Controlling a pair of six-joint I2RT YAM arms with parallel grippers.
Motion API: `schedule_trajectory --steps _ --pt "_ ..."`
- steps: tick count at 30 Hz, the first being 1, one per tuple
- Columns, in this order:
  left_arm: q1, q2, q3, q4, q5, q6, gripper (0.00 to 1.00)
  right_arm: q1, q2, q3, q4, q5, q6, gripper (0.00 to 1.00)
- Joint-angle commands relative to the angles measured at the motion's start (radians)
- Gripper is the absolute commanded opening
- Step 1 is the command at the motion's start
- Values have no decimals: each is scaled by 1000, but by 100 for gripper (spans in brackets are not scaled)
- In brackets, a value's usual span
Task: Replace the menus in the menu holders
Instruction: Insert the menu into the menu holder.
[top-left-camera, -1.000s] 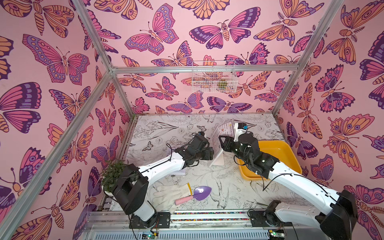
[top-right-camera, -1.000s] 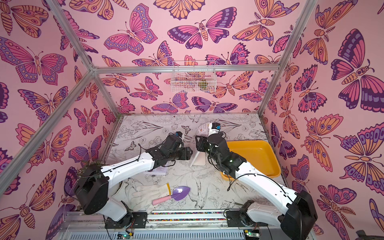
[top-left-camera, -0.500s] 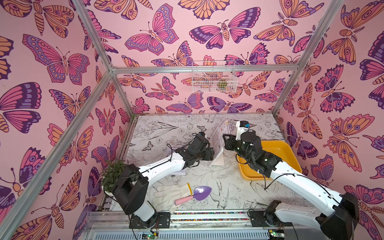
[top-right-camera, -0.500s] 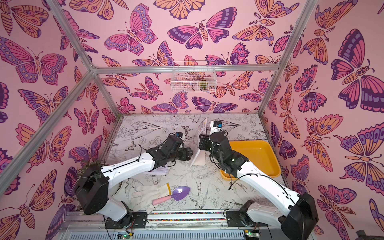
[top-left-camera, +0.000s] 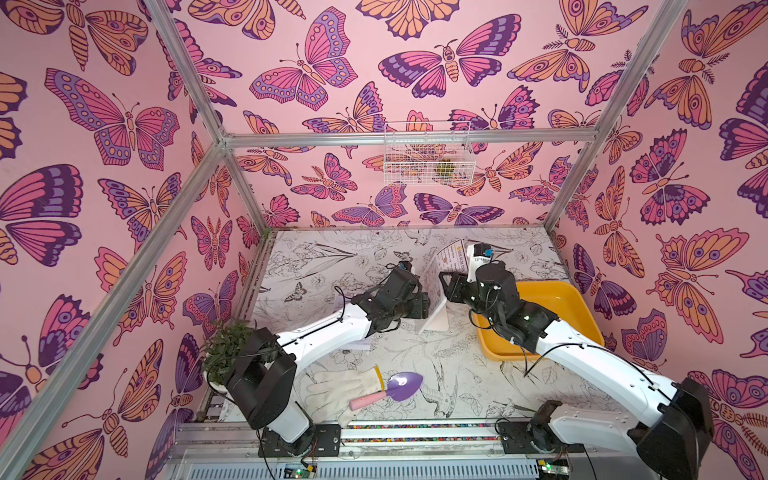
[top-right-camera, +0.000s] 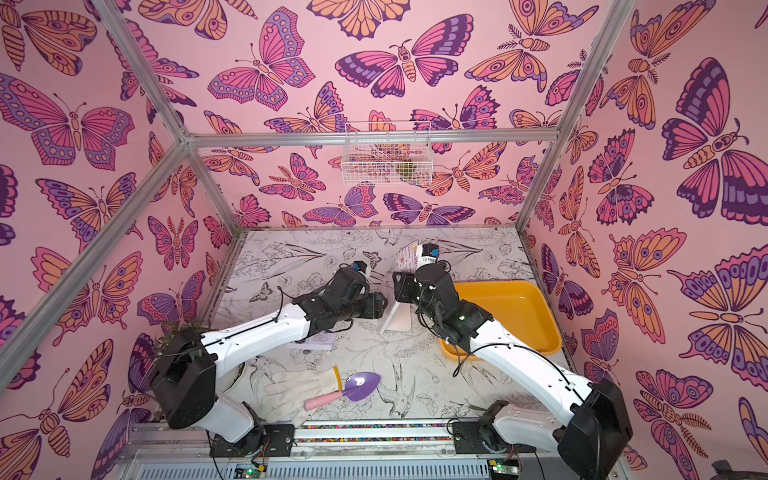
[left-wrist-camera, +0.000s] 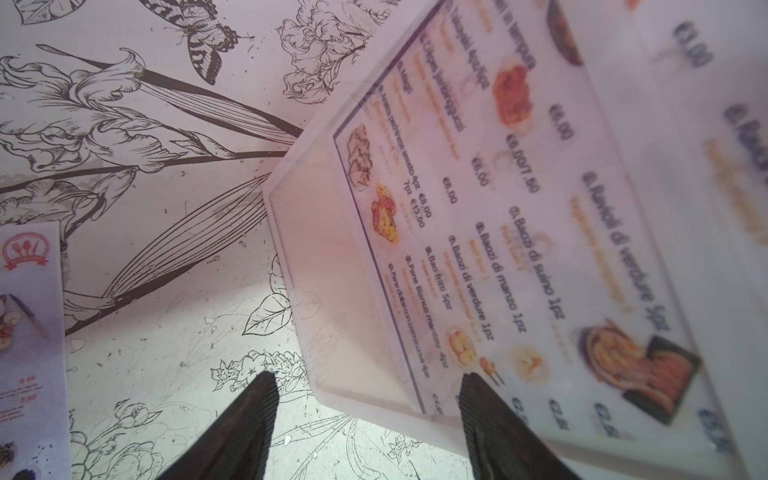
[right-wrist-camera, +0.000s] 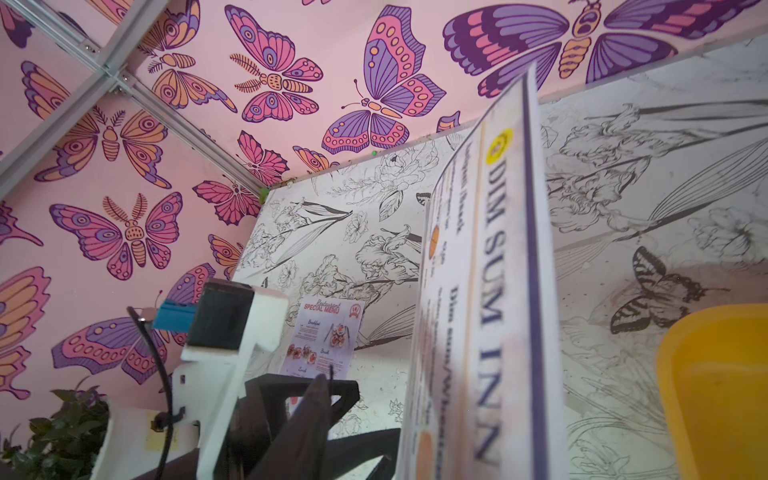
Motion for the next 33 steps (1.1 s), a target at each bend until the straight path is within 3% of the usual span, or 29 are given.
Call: schedule_trajectory --steps 1,9,20,33 --pt "-4 14 21 -20 -17 24 72 -27 -41 28 -44 30 -32 45" --pt "-4 13 29 -29 -18 24 72 -74 -39 37 -34 -18 -33 37" --pt "-4 21 35 -33 -15 22 72 -77 -12 60 -24 -76 -17 10" --pt "-4 19 32 -33 -26 23 72 -60 41 23 6 -136 36 5"
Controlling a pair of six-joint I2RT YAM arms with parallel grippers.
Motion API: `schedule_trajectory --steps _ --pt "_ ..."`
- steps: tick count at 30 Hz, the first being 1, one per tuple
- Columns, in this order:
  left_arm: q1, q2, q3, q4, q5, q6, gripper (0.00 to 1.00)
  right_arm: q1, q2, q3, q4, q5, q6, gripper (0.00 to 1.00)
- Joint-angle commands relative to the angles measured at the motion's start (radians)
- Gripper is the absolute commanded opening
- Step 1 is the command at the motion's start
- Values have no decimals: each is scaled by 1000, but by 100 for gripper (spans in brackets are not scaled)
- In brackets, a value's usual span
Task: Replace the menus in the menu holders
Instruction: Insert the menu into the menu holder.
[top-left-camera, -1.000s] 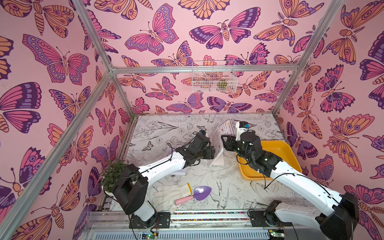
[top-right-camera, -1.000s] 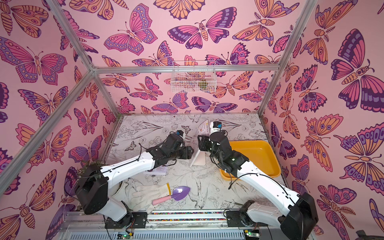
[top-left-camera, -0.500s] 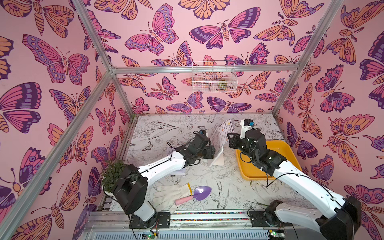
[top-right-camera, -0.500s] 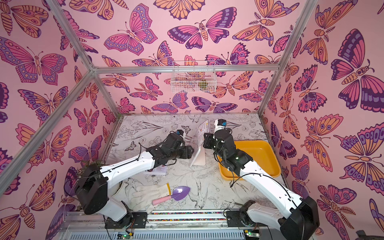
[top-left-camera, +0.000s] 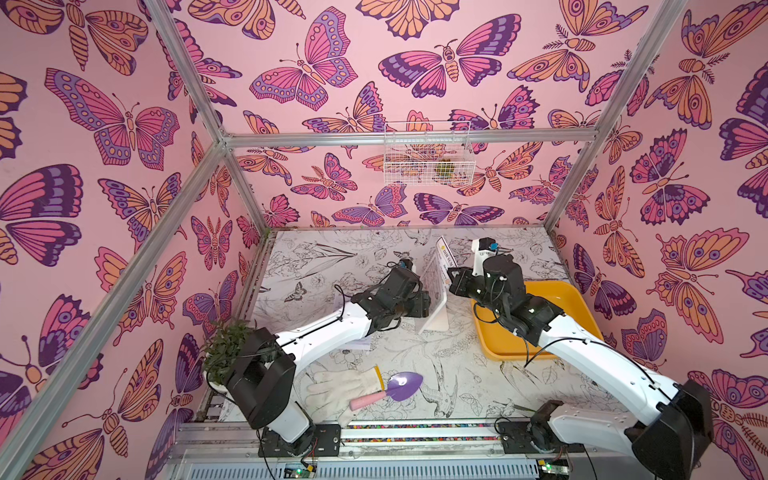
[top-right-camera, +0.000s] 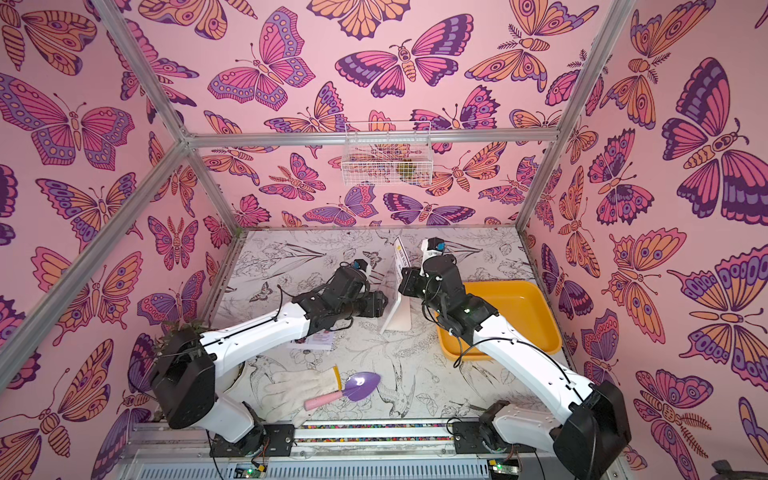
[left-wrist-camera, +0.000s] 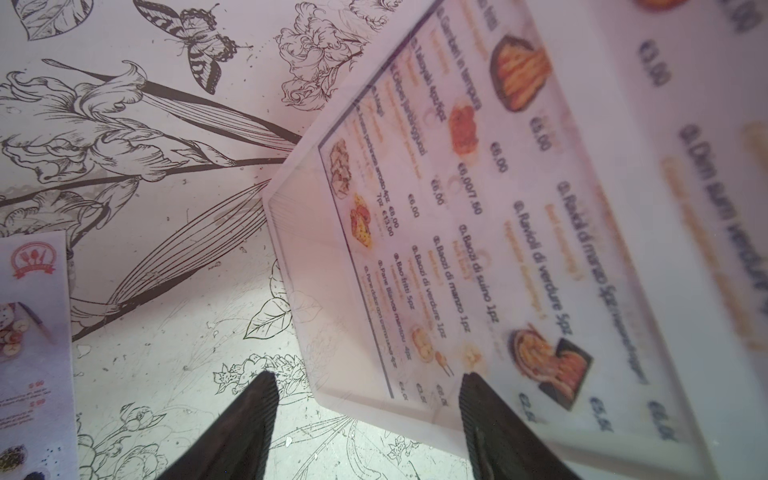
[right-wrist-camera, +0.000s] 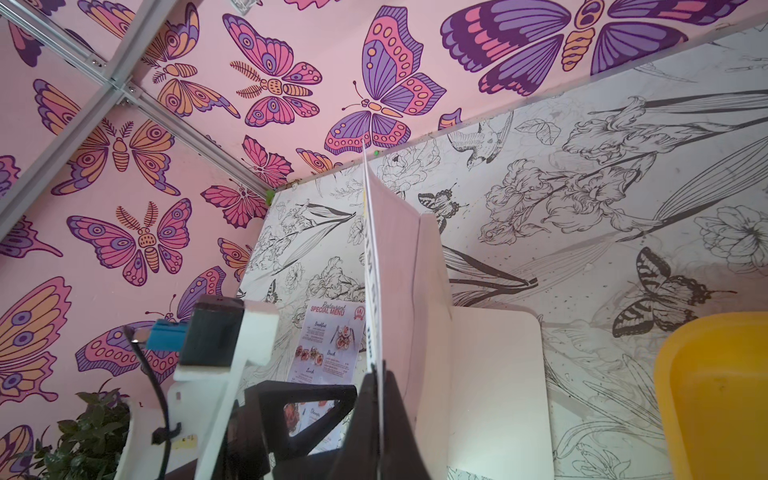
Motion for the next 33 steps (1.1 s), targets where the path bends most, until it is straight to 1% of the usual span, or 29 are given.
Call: schedule_trajectory --steps 1,2,3,4,7,10,14,17,21,27,33 --pt "-4 20 16 -18 -24 7 72 13 17 -11 13 -32 23 5" --pt "-4 23 17 -18 -22 8 72 13 16 -12 13 -39 27 7" --pt "-4 23 17 -18 -22 8 72 13 10 -16 11 -36 28 12" --pt "-4 24 17 -18 -22 7 72 12 -1 -21 9 -22 26 18" --pt "-4 20 16 -17 -23 9 72 10 -44 -31 0 28 4 30" --pt "-4 21 15 -18 -25 9 72 3 -68 -15 -29 47 -26 33" --pt "-6 24 14 -16 -22 5 72 -20 -70 1 -52 24 -45 36" --pt "-9 22 12 -17 -24 4 72 -41 -63 12 -56 -5 -48 36" --pt "-9 18 8 -17 -28 5 72 -64 -47 24 -53 -48 -42 29" --pt "-9 13 5 -17 -28 4 72 -75 -42 42 -62 -60 -43 23" --pt "-11 13 3 -16 -28 1 72 -88 -34 54 -74 -92 -41 12"
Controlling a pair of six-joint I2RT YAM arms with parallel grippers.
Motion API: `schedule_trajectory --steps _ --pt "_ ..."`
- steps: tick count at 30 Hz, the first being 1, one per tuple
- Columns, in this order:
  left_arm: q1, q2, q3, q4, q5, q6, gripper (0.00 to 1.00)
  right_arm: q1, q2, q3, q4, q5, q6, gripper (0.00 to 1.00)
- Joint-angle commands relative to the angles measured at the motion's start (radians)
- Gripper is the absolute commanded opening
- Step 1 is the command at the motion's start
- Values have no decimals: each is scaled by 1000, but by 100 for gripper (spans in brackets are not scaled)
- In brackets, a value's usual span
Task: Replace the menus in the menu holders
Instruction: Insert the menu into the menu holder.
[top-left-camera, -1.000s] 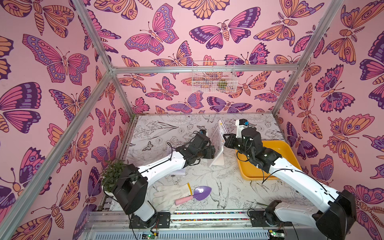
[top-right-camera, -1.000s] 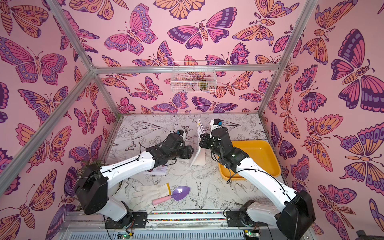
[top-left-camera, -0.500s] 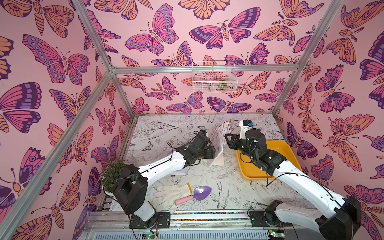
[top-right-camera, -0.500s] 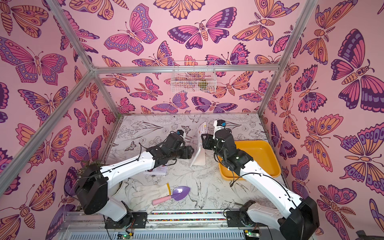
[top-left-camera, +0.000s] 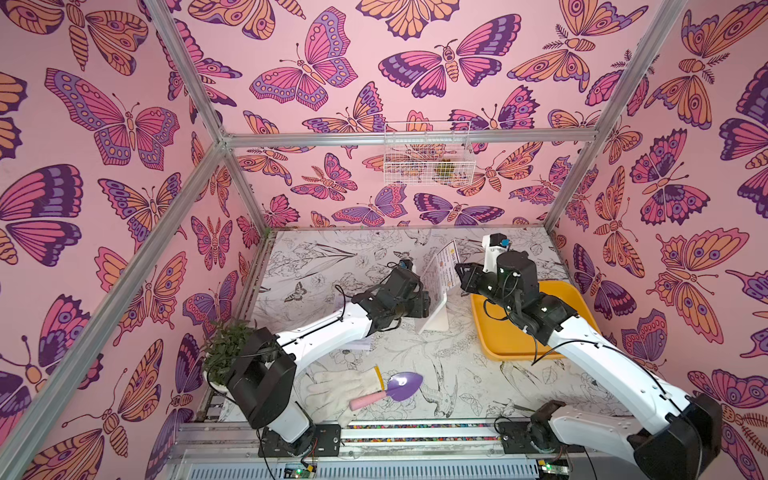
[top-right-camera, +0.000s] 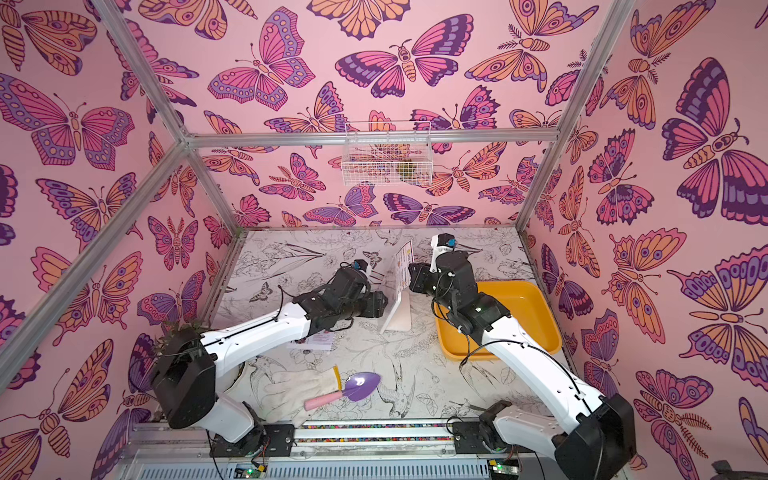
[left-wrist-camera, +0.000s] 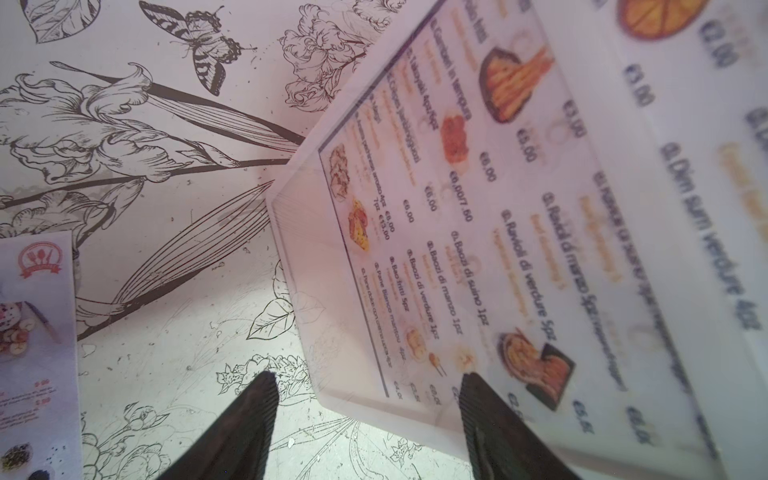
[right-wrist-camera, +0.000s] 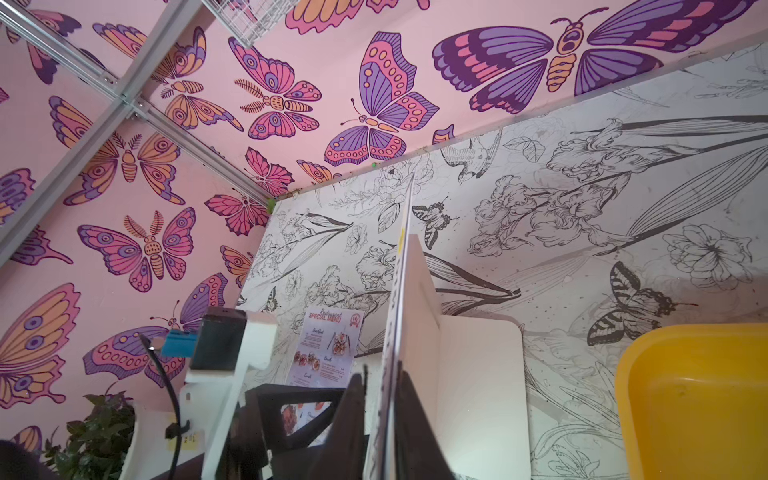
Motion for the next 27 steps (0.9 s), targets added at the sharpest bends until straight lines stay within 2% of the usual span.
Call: schedule_trajectory --steps 1,6,16,23,27 --pt "-5 10 3 -16 -12 3 72 -7 14 38 -28 -31 -6 11" --pt "-9 11 9 -16 -13 5 72 -7 32 29 -26 -60 11 4" --pt "-11 -3 23 -38 -56 30 72 7 68 8 -3 -103 40 4" --pt "2 0 40 -44 -57 37 73 28 95 16 -4 -131 44 8" --pt "9 -1 48 -45 -55 45 73 26 97 46 -50 -129 13 17"
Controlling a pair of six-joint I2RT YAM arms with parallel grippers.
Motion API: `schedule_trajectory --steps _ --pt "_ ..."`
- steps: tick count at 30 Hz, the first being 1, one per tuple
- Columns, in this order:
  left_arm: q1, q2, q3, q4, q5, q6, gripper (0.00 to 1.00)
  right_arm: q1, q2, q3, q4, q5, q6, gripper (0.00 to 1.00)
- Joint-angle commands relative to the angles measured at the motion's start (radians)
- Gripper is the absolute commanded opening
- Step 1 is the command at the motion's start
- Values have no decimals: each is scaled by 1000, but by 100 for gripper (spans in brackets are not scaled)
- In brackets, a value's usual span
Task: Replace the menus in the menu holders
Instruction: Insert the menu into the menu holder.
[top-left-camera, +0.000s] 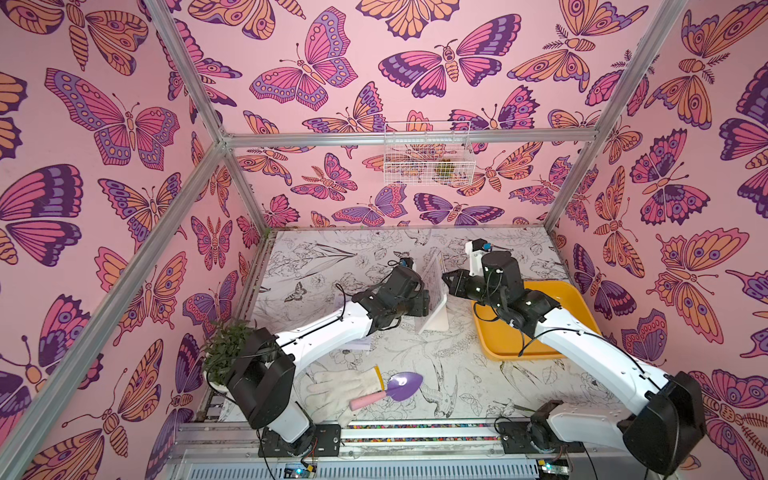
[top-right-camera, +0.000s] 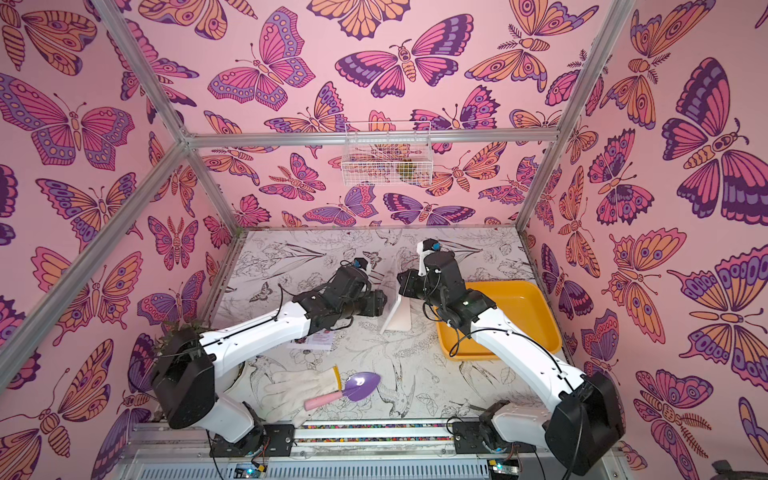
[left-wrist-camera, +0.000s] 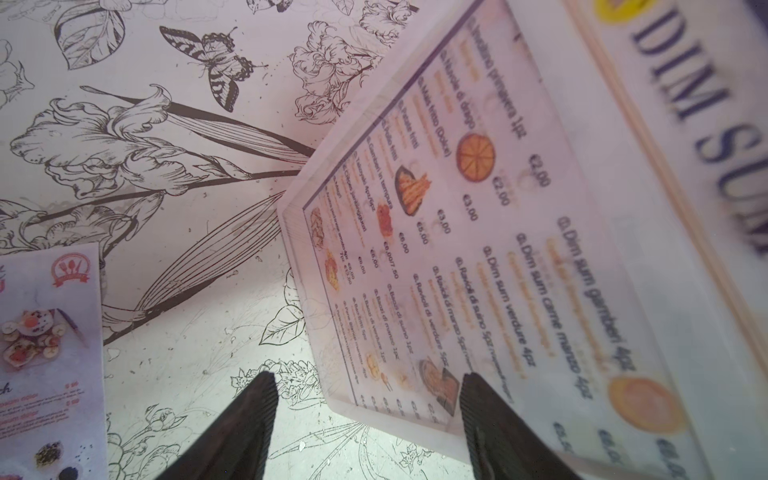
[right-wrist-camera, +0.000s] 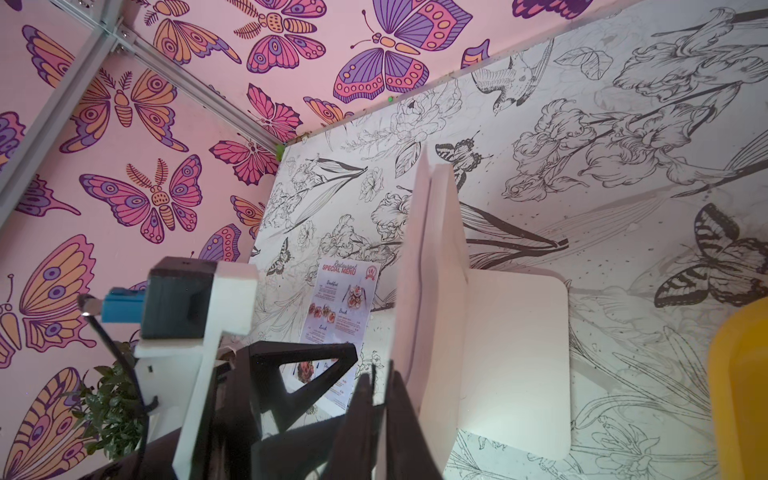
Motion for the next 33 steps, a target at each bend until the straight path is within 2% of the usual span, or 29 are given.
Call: schedule_trajectory --steps 1,12,33 --pt "14 -1 22 -22 -19 21 73 2 -6 41 -34 0 -21 18" --pt "16 4 25 -24 -10 21 72 -27 14 72 -31 -6 -34 18" --pt "15 -2 12 -22 -16 16 72 -32 49 65 -21 -26 -12 3"
